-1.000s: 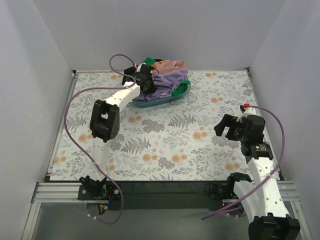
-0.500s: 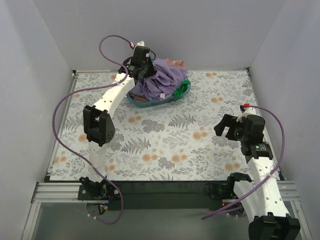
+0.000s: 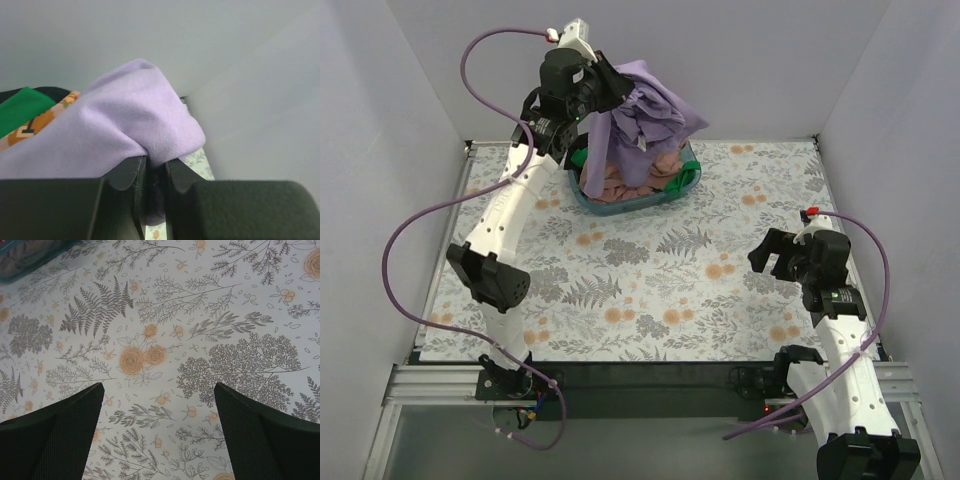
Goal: Fold and stack the t-shirts
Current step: Move the tshirt to the center of the board
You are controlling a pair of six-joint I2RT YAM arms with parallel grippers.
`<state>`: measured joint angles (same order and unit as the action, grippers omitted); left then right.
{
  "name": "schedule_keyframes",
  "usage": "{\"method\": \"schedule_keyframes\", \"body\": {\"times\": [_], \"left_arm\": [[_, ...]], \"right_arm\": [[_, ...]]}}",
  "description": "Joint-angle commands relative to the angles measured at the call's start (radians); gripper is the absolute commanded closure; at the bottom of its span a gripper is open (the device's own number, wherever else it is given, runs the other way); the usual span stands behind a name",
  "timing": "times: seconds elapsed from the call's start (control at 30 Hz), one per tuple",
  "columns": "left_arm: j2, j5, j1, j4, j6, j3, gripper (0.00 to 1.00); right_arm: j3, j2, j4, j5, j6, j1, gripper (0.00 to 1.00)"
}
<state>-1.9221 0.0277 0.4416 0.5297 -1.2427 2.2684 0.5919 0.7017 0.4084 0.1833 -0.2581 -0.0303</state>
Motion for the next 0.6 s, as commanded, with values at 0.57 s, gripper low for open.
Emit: {"method": "schedule_keyframes", "body": {"times": [0.57], "left_arm": [[0.623, -0.058, 0.347, -0.109, -0.099, -0.57, 0.98]], "right_arm": [[0.134, -0.18, 0.144, -0.044, -0.05, 0.0, 0.02]]}}
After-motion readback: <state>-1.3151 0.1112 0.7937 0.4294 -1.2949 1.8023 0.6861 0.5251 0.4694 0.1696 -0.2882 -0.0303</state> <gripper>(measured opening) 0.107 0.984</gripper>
